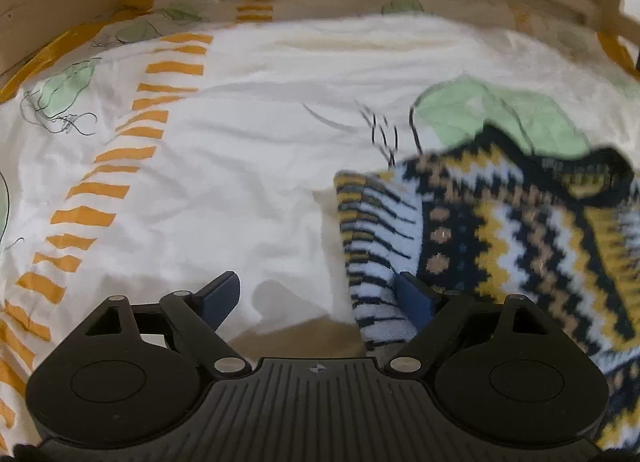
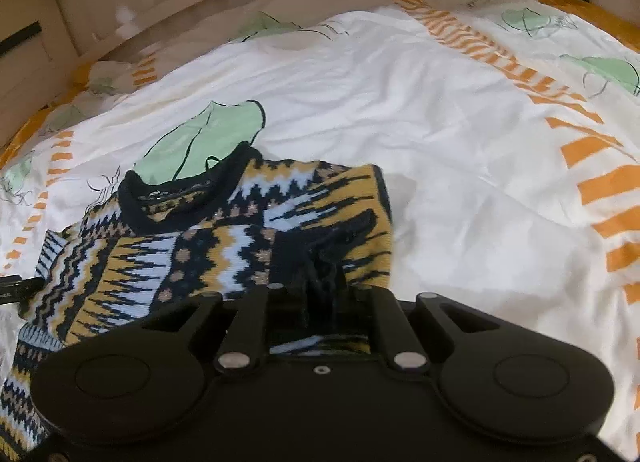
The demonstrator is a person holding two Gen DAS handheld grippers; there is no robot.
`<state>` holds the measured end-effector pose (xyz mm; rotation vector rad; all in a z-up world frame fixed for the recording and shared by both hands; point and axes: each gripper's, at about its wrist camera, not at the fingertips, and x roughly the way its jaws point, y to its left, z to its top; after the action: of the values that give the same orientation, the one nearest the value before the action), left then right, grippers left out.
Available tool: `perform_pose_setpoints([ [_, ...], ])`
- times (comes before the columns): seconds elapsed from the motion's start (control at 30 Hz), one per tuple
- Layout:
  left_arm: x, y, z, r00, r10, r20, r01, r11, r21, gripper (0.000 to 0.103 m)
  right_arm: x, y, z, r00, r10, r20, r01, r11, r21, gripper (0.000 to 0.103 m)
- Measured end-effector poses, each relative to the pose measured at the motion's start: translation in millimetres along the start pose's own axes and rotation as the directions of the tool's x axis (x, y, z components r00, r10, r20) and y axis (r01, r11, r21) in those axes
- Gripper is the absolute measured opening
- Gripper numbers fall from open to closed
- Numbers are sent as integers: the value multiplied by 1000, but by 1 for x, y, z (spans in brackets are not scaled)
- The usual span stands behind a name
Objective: Fold small clothes
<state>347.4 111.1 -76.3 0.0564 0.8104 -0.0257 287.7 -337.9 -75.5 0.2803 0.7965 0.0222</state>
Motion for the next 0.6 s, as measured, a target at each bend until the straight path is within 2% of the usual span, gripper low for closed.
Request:
perform_pose_setpoints([
  [0.03, -4, 3, 2, 1000, -3, 26, 3, 1000, -25, 85, -1, 1, 0, 1000, -6, 4, 6, 1000, -1, 19],
  [0.07, -7, 6, 4, 999, -1, 46, 3, 999, -46, 85, -3, 2, 1, 1000, -19, 12, 19, 1000, -8, 27],
  [0.17, -14, 18, 9, 996, 8, 91, 2, 994, -110, 85, -8, 6, 2, 996, -73, 47, 74, 996, -39, 39],
  [0.27, -16, 24, 12, 995, -36, 93, 50, 987, -153, 86, -12, 2, 4, 992, -100, 71, 102, 995, -21, 53],
  [0.3, -17, 22, 13, 994, -53, 96, 67, 986, -152, 87, -13, 0, 4, 992, -99, 73, 100, 995, -11, 54],
  [0.4, -19, 6, 13, 990, -95, 104, 104, 991, -86, 88, -15, -3, 6, 992, -96, 85, 96, 995, 9, 58],
  [0.47, -19, -8, 12, 988, -115, 99, 117, 993, -17, 88, -14, -1, 5, 993, -81, 84, 81, 997, -5, 71],
  [0.6, -8, -28, 2, 995, -96, 42, 91, 990, 106, 88, -4, 6, 0, 995, -96, 37, 98, 994, -49, 71],
])
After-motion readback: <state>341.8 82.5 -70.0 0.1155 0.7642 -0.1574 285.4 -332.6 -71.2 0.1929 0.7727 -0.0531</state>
